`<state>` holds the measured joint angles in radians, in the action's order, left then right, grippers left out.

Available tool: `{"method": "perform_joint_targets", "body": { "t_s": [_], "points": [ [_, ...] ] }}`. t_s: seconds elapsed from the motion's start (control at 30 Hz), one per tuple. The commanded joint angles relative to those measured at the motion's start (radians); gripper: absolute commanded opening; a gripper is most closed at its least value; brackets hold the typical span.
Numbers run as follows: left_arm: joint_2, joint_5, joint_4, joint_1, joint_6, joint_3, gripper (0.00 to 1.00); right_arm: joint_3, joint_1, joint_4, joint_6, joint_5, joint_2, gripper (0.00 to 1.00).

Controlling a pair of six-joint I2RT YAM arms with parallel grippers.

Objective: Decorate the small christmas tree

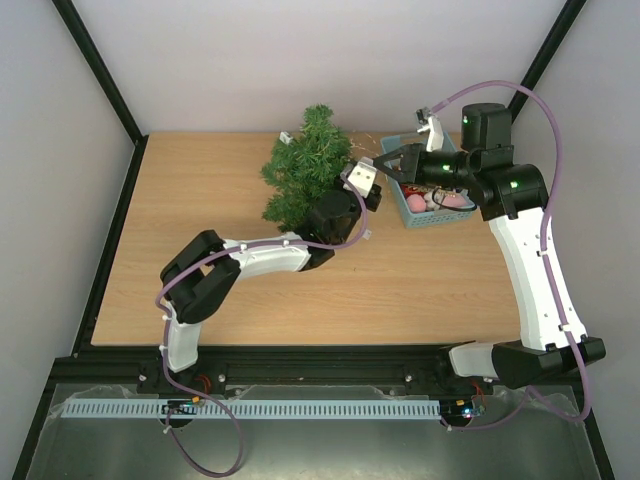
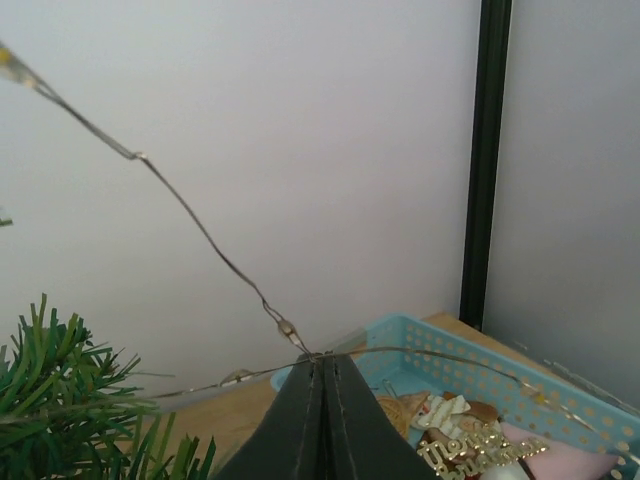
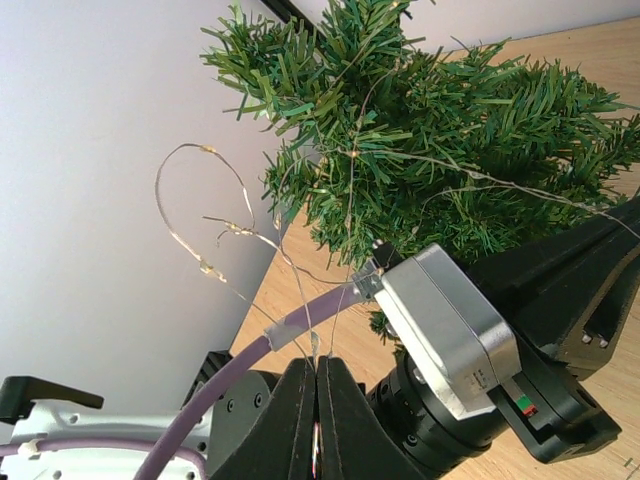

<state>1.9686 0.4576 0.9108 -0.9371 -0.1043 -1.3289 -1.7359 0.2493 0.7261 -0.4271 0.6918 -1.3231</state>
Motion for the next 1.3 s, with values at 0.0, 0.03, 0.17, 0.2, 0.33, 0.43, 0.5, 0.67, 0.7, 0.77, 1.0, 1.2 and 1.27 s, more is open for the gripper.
{"method": "perform_joint_targets", "body": {
  "t_s": [0.0,0.03,0.17,0.2,0.33,0.43,0.5,0.67,0.7,0.77,1.0,1.2,1.27],
  "points": [
    [-0.037,0.009,0.037,0.0,0.018,0.018,0.02,0.006,0.001,-0.004,0.008,0.014,0.028,0.01],
    [-0.051,0.007,0.025,-0.001,0.024,0.025,0.02,0.007,0.002,-0.005,0.008,0.015,0.028,0.01],
    [-0.142,-0.013,-0.036,-0.025,0.068,0.088,0.02,0.018,0.001,-0.019,-0.001,0.009,0.031,0.01],
    [-0.17,-0.017,-0.058,-0.037,0.08,0.11,0.02,0.023,0.002,-0.023,-0.005,0.005,0.033,0.01],
    [-0.287,-0.025,-0.169,-0.109,0.125,0.189,0.02,0.042,0.002,-0.051,-0.025,-0.005,0.041,0.01],
    [-0.388,0.014,-0.238,-0.188,0.151,0.25,0.02,0.046,0.002,-0.057,-0.029,-0.022,0.041,0.01],
    [-0.451,0.027,-0.288,-0.23,0.189,0.29,0.02,0.048,0.002,-0.061,-0.033,-0.031,0.041,0.01],
    [-0.597,0.073,-0.422,-0.313,0.275,0.383,0.02,0.047,0.002,-0.071,-0.054,-0.04,0.045,0.01],
    [-0.627,0.086,-0.45,-0.325,0.291,0.397,0.02,0.047,0.002,-0.071,-0.057,-0.041,0.046,0.01],
    [-0.696,0.114,-0.508,-0.347,0.324,0.425,0.02,0.05,0.002,-0.068,-0.063,-0.044,0.049,0.01],
    [-0.93,0.223,-0.759,-0.429,0.446,0.44,0.02,0.115,0.002,-0.069,-0.068,-0.062,0.079,0.01],
    [-1.056,0.362,-1.083,-0.512,0.591,0.338,0.02,0.148,0.002,-0.064,-0.062,-0.07,0.094,0.02],
    [-1.076,0.406,-1.205,-0.531,0.656,0.285,0.02,0.15,0.002,-0.07,-0.066,-0.068,0.097,0.03]
  ]
}}
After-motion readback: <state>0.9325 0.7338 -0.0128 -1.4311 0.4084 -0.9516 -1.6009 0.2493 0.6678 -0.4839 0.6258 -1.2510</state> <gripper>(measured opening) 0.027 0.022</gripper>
